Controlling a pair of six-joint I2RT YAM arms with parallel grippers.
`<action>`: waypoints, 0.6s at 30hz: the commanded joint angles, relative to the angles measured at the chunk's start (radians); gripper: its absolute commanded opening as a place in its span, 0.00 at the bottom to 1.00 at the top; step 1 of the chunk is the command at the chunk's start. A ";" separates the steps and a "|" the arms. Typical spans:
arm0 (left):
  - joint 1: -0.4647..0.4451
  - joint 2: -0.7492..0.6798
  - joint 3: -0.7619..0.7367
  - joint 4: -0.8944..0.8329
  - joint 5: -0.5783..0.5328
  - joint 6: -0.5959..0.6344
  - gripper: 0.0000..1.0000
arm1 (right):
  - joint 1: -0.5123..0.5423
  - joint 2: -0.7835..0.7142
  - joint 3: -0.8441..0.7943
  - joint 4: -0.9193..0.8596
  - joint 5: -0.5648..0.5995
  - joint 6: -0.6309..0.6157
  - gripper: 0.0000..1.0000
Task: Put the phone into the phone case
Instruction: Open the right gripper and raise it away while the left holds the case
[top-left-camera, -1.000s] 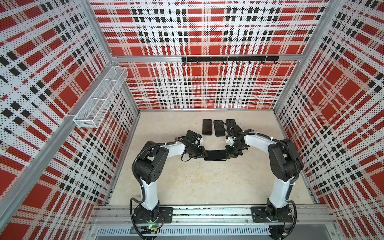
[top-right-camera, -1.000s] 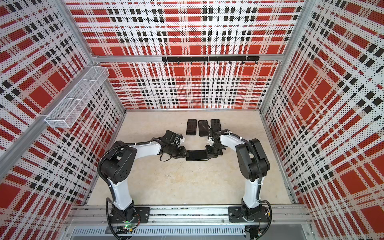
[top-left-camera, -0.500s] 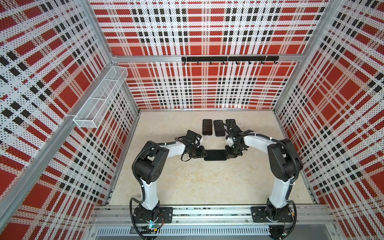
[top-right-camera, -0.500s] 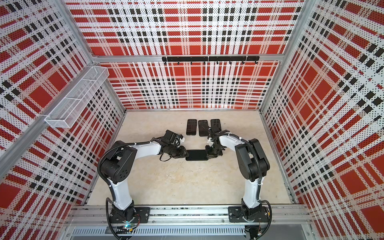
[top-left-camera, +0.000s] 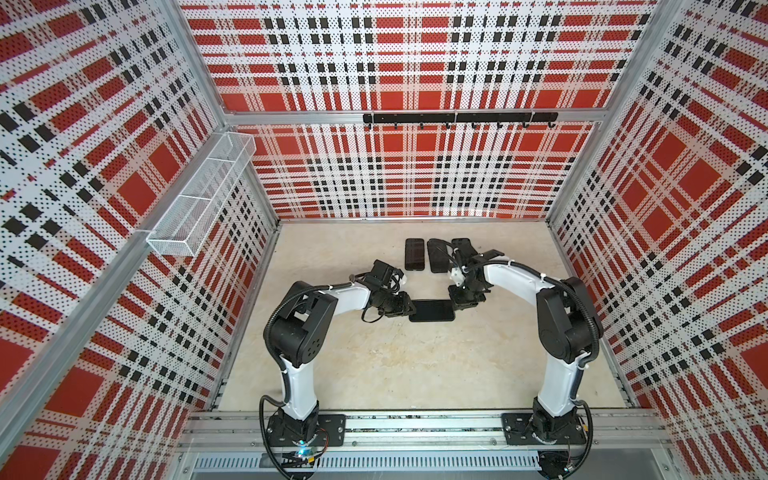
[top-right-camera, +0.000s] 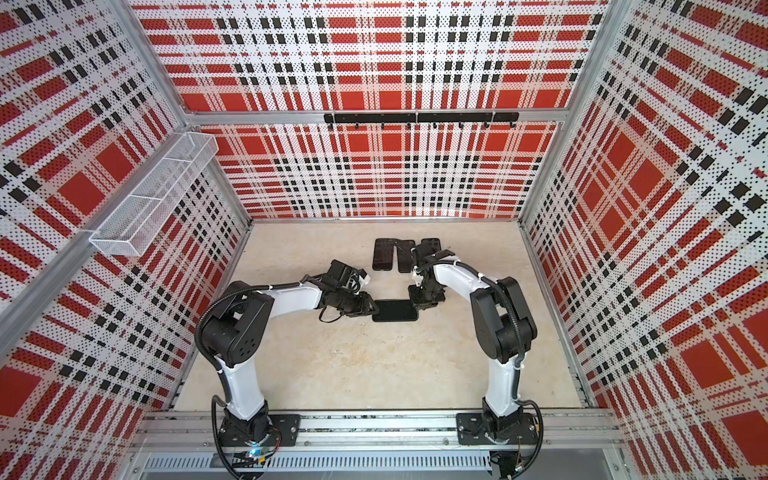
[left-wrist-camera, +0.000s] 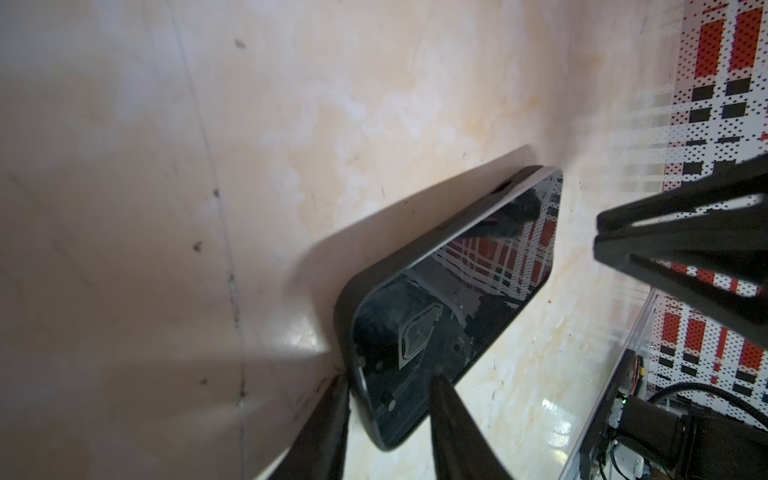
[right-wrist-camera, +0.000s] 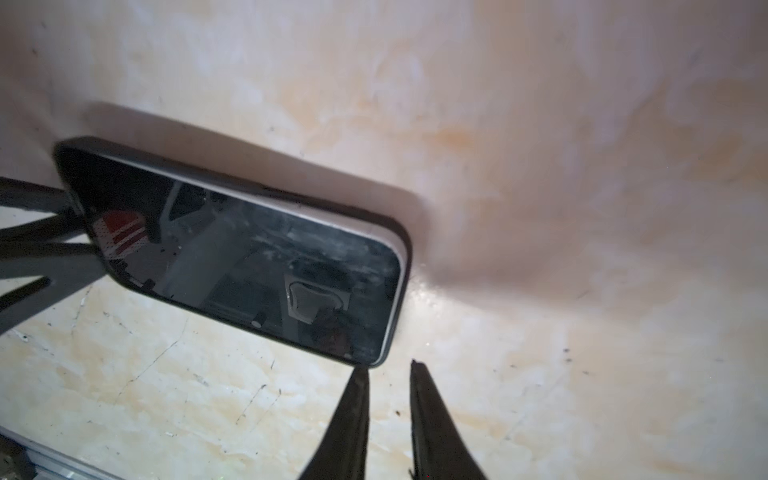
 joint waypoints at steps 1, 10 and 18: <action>0.034 -0.055 0.004 0.034 0.004 0.003 0.39 | -0.023 0.023 0.060 -0.052 0.003 -0.063 0.25; 0.044 0.023 0.034 0.052 0.038 -0.016 0.42 | -0.045 0.123 0.134 -0.054 -0.109 -0.147 0.29; 0.020 0.043 0.047 0.047 0.020 -0.020 0.39 | -0.056 0.171 0.137 -0.041 -0.140 -0.164 0.26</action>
